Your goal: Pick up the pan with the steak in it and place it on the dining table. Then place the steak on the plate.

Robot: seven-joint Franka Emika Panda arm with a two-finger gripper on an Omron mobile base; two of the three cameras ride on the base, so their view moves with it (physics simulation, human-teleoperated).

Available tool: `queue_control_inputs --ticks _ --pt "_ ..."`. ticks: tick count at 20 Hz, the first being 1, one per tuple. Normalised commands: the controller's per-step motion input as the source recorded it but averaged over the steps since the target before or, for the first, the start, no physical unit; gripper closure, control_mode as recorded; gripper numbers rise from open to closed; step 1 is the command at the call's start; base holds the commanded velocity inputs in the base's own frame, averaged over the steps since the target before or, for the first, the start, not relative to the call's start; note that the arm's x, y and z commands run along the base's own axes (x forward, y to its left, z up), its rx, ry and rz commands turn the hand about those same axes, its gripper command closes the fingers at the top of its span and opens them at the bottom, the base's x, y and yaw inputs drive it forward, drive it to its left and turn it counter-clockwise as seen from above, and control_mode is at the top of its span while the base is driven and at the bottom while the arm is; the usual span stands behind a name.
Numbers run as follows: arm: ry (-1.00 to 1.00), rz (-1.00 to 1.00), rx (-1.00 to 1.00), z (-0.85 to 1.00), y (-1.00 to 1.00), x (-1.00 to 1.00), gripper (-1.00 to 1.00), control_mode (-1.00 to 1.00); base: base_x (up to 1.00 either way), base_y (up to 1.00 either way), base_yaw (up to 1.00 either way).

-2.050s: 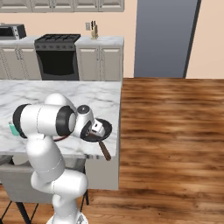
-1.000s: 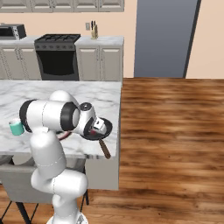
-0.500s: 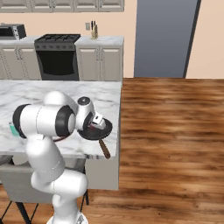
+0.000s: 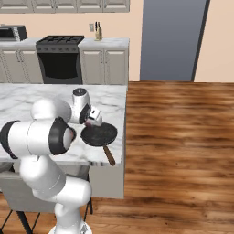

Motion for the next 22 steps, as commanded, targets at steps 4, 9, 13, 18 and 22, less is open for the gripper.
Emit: queue_control_inputs --ticks 4,9,13,18,22 --pt "0.08 0.18 0.0 0.31 0.39 -0.41 1.0 -1.0 0.0 0.0 0.0" --pt "0.08 0.17 -0.01 0.14 0.51 -0.37 1.0 -1.0 0.0 0.0 0.0" --pt "0.02 0.16 -0.04 0.0 0.61 -0.4 1.0 -1.0 0.0 0.0 0.0" --pt "0.0 0.11 -0.02 -0.13 0.52 -0.2 1.0 -1.0 0.0 0.0 0.0" --pt "0.0 0.04 -0.04 -0.07 0.27 -0.01 1.0 -1.0 0.0 0.0 0.0"
